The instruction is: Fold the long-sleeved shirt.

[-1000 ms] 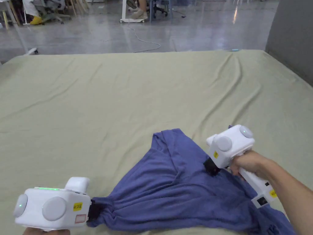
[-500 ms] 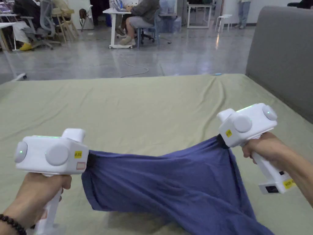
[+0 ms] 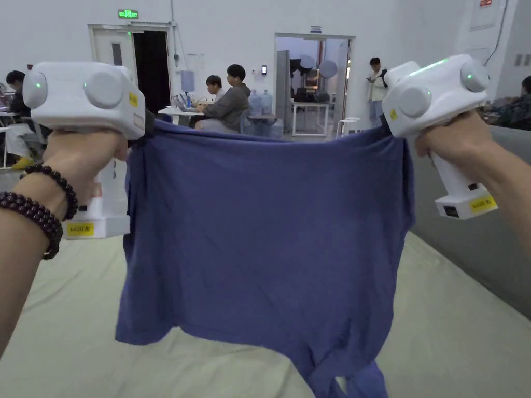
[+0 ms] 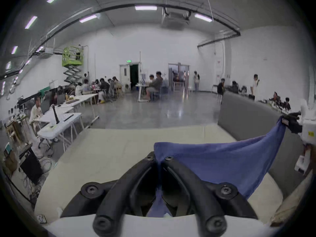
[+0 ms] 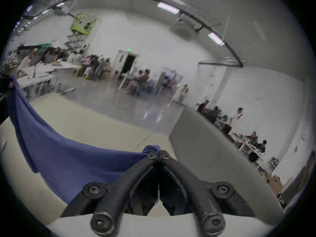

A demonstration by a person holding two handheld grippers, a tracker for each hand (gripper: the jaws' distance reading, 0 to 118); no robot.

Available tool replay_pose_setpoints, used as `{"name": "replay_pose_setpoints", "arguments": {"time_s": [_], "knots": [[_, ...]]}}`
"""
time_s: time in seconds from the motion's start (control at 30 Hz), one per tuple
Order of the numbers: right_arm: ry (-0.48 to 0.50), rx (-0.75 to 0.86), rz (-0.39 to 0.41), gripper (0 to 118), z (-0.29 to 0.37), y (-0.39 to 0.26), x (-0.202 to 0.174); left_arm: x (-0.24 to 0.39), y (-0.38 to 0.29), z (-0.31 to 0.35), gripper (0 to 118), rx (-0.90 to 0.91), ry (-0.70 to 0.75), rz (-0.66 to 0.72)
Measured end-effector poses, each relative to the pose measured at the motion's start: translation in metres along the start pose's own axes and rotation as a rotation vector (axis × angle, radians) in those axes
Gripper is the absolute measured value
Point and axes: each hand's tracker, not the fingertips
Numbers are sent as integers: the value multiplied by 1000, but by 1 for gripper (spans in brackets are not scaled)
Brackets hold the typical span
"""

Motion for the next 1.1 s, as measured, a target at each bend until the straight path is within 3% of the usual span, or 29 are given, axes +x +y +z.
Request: {"name": "replay_pose_setpoints", "arguments": {"time_s": [0.13, 0.37, 0.67, 0.83, 1.0, 1.1], "knots": [[20, 49, -107, 0, -1, 42, 17, -4, 40, 3, 0, 56, -5, 62], [77, 3, -181, 0, -13, 37, 14, -1, 29, -9, 0, 29, 22, 40], [172, -190, -232, 0, -69, -89, -47, -16, -91, -69, 0, -131, 38, 33], [247, -305, -317, 0, -83, -160, -84, -25, -169, -84, 0, -236, 36, 79], [264, -280, -256, 0, -61, -185, -82, -38, -191, -51, 0, -239, -2, 113], [297, -257, -295, 0, -3, -205, -64, -44, -211, 3, 0, -201, -34, 160]]}}
